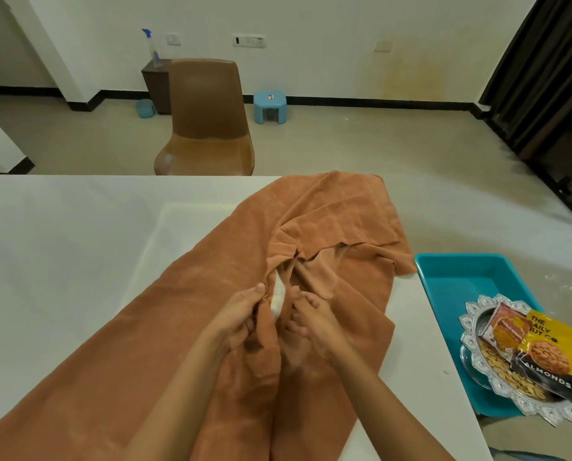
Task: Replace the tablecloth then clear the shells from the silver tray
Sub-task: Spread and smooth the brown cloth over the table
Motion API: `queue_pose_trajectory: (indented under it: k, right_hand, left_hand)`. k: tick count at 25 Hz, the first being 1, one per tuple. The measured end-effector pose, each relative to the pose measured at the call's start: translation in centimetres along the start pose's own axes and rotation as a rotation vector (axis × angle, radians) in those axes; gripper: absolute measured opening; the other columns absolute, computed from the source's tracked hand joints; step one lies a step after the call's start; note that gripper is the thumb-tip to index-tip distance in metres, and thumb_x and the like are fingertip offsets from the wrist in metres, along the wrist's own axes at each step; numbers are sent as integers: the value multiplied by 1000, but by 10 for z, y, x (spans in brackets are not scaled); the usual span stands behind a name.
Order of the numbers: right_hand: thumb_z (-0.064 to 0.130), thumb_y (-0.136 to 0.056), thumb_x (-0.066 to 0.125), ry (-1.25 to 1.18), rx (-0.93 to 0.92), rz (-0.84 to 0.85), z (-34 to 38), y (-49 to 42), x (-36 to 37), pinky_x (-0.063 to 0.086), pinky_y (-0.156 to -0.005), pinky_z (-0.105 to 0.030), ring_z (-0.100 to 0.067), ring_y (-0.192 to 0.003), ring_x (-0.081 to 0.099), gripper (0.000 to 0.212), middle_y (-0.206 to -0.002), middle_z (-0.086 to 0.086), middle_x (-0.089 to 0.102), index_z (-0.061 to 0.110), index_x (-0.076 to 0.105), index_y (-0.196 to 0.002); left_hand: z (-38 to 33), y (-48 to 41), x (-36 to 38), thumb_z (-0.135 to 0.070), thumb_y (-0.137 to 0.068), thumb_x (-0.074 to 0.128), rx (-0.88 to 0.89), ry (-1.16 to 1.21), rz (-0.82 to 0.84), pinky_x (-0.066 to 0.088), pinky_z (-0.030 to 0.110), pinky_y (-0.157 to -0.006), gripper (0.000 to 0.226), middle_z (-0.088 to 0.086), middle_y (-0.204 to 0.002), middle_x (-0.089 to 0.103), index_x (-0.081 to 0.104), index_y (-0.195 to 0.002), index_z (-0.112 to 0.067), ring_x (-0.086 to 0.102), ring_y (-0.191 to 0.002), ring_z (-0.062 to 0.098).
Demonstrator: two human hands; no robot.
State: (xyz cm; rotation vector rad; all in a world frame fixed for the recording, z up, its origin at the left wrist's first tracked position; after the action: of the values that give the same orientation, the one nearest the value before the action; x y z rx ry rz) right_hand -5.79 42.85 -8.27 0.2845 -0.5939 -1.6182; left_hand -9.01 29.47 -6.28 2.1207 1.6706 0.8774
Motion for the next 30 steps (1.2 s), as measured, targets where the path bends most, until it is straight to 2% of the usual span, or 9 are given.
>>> queue_pose_trajectory:
  k: [3, 6, 10, 14, 18, 20, 22, 25, 30]
  right_hand:
    - [55, -72, 75, 108, -50, -43, 8, -2, 8, 57, -82, -44, -23, -86, 71, 50, -93, -7, 74, 15, 66, -102]
    - [28, -88, 64, 2, -81, -126, 12, 0, -17, 55, -68, -37, -25, -70, 66, 23, -86, -16, 69, 6, 68, -97]
    - [13, -95, 50, -375, -186, -244, 38, 26, -86, 52, -74, -30, -17, -78, 64, 20, -90, -3, 69, 12, 65, -107]
    - [20, -75, 62, -608, -265, -566, 43, 89, -212, 55, -61, -25, -13, -73, 62, 8, -73, 4, 67, 22, 67, -81]
    - [32, -91, 57, 393, 150, -910, -7, 104, -278, 42, -64, -36, -33, -85, 55, 38, -108, -23, 59, -1, 56, -109]
    - [42, -89, 54, 740, 61, -894, -21, 81, -264, 39, -97, -51, -45, -122, 42, 67, -135, -33, 41, -3, 38, -135]
    - [53, -88, 44, 1050, -92, -782, -32, 50, -227, 12, -116, -52, -40, -143, 12, 80, -154, -26, 15, 7, 20, -149]
    - [76, -84, 27, 1271, -49, -570, -58, 1, -169, -8, -113, -53, -34, -145, -12, 89, -159, -10, -11, 26, -3, -152]
    - [91, -59, 6, 1367, -8, -549, -61, -32, -124, -22, -105, -55, -39, -143, -17, 110, -158, -13, -14, 30, -2, -151]
  left_hand:
    - [6, 8, 28, -24, -100, 45, 16, -66, 171, 55, 24, -62, 33, 11, -75, 66, 64, -104, 2, 63, -66, 16]
    - [11, 14, 36, -16, -102, 41, 39, -138, 245, 56, 25, -66, 30, 14, -82, 68, 65, -108, 1, 67, -71, 17]
    - [-24, 7, -46, -15, -95, 55, 398, -196, -314, 54, 27, -77, 15, 3, -91, 71, 68, -103, -12, 68, -84, 15]
    - [-38, 15, -139, -20, -93, 55, 466, -658, -716, 42, 29, -92, 20, -2, -110, 64, 63, -112, -17, 57, -106, 17]
    - [-4, 3, -176, -15, -93, 56, 255, -893, -671, 40, 41, -97, 32, 14, -124, 59, 57, -124, -10, 56, -112, 31]
    - [15, -2, -155, -20, -93, 57, 207, -830, -577, 45, 36, -88, 28, 11, -113, 63, 60, -120, -12, 61, -103, 28]
    - [26, -4, -134, -23, -94, 55, 165, -735, -545, 45, 30, -77, 17, 7, -101, 66, 63, -107, -15, 62, -93, 24]
    - [33, -9, -120, -21, -95, 48, 23, -713, -498, 48, 33, -72, 19, 5, -91, 67, 65, -89, -15, 62, -87, 23]
    - [43, -16, -84, -30, -95, 51, -171, -874, -200, 38, 17, -56, 21, -13, -82, 55, 60, -108, -16, 52, -72, 2]
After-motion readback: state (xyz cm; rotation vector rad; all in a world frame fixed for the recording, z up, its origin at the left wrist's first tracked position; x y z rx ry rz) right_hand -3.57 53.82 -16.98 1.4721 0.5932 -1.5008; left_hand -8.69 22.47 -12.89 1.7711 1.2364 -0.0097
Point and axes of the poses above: each hand's wrist, its own y-axis away from the middle knuckle, its own x-axis out of the palm, z = x × y, the point moved 8 cm from there along -y, towards the middle knuckle
